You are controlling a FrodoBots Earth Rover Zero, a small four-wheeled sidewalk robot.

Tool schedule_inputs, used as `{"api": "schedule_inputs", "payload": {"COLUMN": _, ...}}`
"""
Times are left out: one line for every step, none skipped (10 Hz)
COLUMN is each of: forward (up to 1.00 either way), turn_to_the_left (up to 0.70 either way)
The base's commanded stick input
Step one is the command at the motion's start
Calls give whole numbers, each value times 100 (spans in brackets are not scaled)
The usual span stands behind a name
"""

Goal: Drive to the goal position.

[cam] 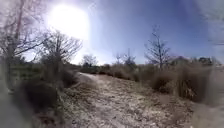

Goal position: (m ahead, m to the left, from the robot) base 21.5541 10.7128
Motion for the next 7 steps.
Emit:
{"api": "schedule_inputs", "payload": {"forward": 70, "turn_to_the_left": 9}}
{"api": "schedule_inputs", "payload": {"forward": 70, "turn_to_the_left": 7}}
{"api": "schedule_inputs", "payload": {"forward": 70, "turn_to_the_left": 4}}
{"api": "schedule_inputs", "payload": {"forward": 70, "turn_to_the_left": 3}}
{"api": "schedule_inputs", "payload": {"forward": 70, "turn_to_the_left": 3}}
{"api": "schedule_inputs", "payload": {"forward": 70, "turn_to_the_left": 3}}
{"api": "schedule_inputs", "payload": {"forward": 70, "turn_to_the_left": 2}}
